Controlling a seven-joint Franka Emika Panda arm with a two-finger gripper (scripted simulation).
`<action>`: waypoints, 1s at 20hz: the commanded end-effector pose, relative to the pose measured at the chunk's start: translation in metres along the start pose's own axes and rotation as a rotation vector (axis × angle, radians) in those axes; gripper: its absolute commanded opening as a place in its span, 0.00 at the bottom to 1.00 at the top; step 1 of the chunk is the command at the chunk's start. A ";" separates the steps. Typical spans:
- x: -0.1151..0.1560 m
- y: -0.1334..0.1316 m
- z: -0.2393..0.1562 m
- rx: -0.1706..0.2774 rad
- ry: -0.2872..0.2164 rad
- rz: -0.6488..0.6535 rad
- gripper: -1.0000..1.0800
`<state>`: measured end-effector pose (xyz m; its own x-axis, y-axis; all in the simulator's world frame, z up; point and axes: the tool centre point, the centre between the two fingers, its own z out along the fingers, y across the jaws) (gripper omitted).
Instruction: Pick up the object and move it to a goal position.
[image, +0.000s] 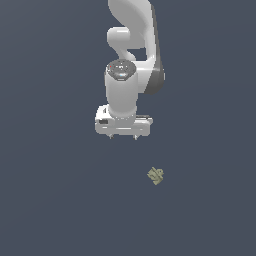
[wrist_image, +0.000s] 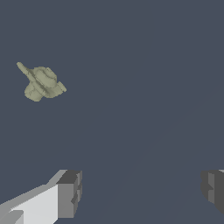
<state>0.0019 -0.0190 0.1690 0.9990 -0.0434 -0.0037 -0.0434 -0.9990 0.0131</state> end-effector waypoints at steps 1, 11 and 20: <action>0.000 0.000 0.000 0.000 0.000 0.000 0.96; 0.001 0.000 0.006 -0.028 -0.003 -0.032 0.96; 0.005 -0.005 0.008 -0.027 -0.003 -0.053 0.96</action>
<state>0.0058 -0.0169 0.1625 1.0000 -0.0001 -0.0077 0.0003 -0.9992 0.0400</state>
